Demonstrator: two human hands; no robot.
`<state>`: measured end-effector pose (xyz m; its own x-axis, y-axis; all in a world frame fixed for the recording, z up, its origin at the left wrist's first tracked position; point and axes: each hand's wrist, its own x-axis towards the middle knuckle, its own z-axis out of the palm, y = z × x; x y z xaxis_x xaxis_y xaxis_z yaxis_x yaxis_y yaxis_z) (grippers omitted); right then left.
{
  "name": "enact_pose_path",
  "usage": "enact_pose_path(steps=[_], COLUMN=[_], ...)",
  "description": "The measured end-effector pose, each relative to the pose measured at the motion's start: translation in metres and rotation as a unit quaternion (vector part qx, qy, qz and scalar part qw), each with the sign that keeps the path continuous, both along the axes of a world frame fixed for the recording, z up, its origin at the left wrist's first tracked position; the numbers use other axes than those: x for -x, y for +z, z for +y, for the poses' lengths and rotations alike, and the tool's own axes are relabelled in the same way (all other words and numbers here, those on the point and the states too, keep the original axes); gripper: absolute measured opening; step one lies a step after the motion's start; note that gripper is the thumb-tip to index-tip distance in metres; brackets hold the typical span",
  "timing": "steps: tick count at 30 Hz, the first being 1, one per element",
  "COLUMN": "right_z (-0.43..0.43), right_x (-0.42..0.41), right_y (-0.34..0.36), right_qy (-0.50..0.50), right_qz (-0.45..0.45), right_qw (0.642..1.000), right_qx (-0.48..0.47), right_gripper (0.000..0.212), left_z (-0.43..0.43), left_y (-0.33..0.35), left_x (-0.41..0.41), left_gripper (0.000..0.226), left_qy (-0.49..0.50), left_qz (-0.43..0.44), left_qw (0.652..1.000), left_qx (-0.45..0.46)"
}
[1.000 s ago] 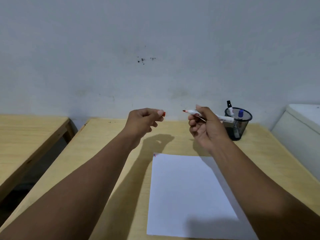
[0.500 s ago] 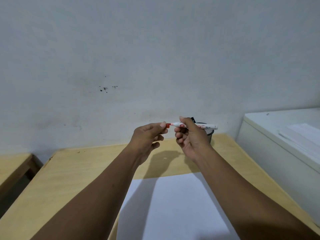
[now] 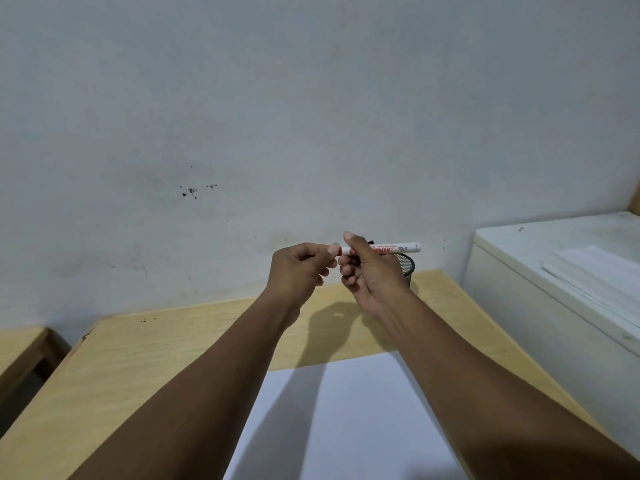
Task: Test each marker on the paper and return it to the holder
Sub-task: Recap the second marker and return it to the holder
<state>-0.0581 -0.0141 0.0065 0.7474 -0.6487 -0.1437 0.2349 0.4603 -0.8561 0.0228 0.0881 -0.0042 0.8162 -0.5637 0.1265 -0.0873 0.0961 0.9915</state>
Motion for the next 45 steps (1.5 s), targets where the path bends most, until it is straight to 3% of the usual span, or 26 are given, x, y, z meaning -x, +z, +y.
enact_pose_path(steps=[3,7,14,20,24,27,31,38,45], right_z=[-0.012,-0.051,-0.103,-0.116,-0.116,-0.117,-0.116,-0.112,-0.096], right_x=[0.003,0.015,0.042,0.037,0.03,0.025,0.024,0.025,0.023], right_y=[0.005,0.003,-0.008,-0.022,-0.029,-0.035,-0.041,-0.042,-0.036], right_qy=[0.022,-0.077,-0.134,-0.122,-0.116,-0.126,-0.129,-0.118,-0.107], right_qz=[0.077,0.171,0.189,0.208,0.207,0.203,0.197,0.191,0.172], right_qw=[0.996,0.98,0.967,0.963,0.964,0.964,0.967,0.97,0.977], right_qx=[0.044,0.063,0.11,0.123,0.123,0.113,0.099,0.09,0.072], right_gripper=[0.047,0.06,0.031,0.026,0.026,0.025,0.025,0.025,0.024], left_z=[-0.009,-0.025,-0.071,-0.109,-0.123,-0.132,-0.144,-0.156,-0.148], left_y=[0.002,0.015,0.021,0.01,0.001,-0.001,-0.008,-0.011,0.004], left_x=[-0.002,-0.017,-0.026,-0.021,-0.018,-0.02,-0.032,-0.046,-0.039], left_gripper=[0.013,0.013,0.013,0.009,0.028,0.031,0.048,0.041,0.018], left_qy=[0.045,0.075,0.066,-0.03,-0.102,-0.058,-0.04,-0.088,-0.025], left_qz=[-0.04,-0.092,-0.229,-0.281,-0.275,-0.263,-0.268,-0.199,-0.246], left_qw=[0.998,0.993,0.961,0.933,0.92,0.926,0.905,0.926,0.937], left_qx=[-0.005,-0.02,-0.137,-0.222,-0.26,-0.264,-0.328,-0.309,-0.248])
